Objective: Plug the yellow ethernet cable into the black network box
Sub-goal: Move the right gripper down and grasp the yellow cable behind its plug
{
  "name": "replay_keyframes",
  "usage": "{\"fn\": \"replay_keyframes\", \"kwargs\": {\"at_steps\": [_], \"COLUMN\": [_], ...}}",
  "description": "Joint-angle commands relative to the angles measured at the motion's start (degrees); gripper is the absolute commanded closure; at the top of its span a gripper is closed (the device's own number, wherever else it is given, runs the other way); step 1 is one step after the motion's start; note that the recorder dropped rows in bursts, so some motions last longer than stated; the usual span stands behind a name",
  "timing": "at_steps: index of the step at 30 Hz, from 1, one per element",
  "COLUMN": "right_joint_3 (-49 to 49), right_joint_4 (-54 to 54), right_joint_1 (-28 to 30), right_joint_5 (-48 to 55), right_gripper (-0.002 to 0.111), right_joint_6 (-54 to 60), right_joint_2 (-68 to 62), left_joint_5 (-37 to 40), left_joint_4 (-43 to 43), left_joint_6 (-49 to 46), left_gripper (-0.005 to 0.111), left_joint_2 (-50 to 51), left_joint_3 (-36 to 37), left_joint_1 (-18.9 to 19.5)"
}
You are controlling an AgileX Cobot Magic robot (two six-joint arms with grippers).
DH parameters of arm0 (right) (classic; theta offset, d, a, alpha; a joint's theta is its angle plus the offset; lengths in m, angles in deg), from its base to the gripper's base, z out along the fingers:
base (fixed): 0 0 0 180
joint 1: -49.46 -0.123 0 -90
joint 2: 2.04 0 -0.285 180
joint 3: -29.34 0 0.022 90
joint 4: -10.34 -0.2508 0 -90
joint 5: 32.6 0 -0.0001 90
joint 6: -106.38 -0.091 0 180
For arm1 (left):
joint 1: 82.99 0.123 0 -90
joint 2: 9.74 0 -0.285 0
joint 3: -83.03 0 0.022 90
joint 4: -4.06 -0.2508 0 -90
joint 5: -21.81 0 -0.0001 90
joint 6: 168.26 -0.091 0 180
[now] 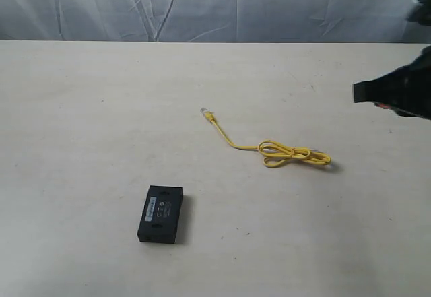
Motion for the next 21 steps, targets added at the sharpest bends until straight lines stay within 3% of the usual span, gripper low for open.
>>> {"fn": "replay_keyframes", "kwargs": {"at_steps": [1, 10, 16, 21], "right_joint_3": [-9.7, -33.1, -48.6, -59.1], "right_joint_4": [-0.7, -0.2, 3.1, 3.5], "right_joint_1": [-5.1, -15.9, -19.4, -20.0], "right_joint_5": [5.6, 12.8, 18.9, 24.0], "right_gripper": [0.108, 0.108, 0.107, 0.087], "right_joint_6": [0.4, 1.7, 1.9, 1.9], "right_joint_2": [-13.7, -38.7, -51.6, -58.8], "left_joint_5": [-0.4, -0.4, -0.4, -0.4], "left_joint_4": [0.4, 0.4, 0.4, 0.4], "left_joint_6": [0.0, 0.0, 0.0, 0.0], "left_gripper": [0.107, 0.107, 0.107, 0.107], "left_joint_2": [-0.2, -0.2, -0.2, -0.2], "left_joint_3": [0.2, 0.2, 0.2, 0.2], "left_joint_1": [0.3, 0.3, 0.3, 0.3]}}
